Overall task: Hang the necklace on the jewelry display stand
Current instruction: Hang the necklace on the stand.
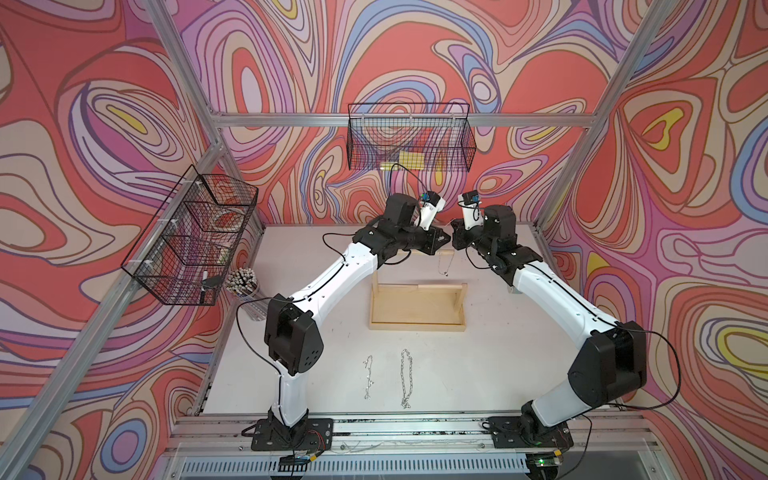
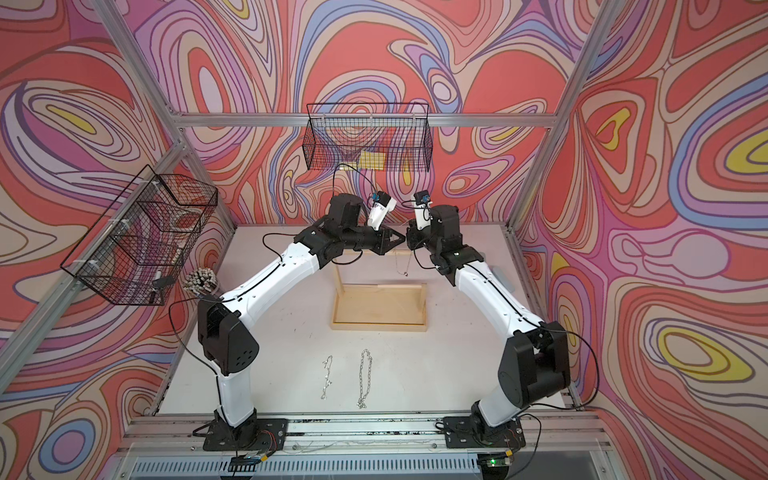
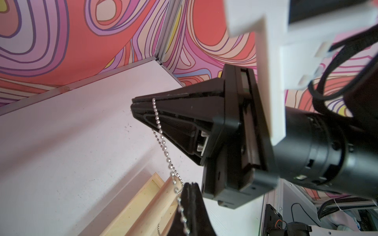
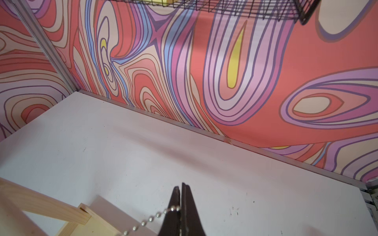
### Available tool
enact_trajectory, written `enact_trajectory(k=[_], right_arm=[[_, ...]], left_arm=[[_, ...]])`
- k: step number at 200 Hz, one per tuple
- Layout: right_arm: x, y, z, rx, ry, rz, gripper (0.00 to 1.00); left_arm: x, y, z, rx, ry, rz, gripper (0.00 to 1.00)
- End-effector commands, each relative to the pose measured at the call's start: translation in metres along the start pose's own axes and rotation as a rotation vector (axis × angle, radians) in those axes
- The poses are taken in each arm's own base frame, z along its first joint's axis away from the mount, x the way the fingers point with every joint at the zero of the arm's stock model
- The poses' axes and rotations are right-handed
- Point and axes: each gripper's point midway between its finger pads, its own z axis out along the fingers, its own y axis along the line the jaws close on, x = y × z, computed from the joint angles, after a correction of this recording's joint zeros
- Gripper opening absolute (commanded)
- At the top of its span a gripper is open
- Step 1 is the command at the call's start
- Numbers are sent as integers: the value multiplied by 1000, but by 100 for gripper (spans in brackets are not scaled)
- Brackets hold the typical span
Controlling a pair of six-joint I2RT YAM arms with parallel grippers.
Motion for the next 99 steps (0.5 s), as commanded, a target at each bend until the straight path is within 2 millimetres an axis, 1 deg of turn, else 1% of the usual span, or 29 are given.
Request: enact_trajectory(k=[1,27,51,76,99], right_arm=[[-18,0,-3,-24,-43,-9,0],[-16,1,1,-30,-31,-15,0],[-12,0,4,-26,-14,-22,0],[-12,-3,-1,-6,-18,-19,0],[-10,0,-4,-21,-18,-18,0]], left_arm=[[-11,0,-3,15,-27,4,0],[-10,3,-10,0,-39,-5,0],[-5,5,-12,-5,-34,-11,0],[-2,5,-10,6,-28,-28,0],[-3,6,-11,-5,-32,-27,0]])
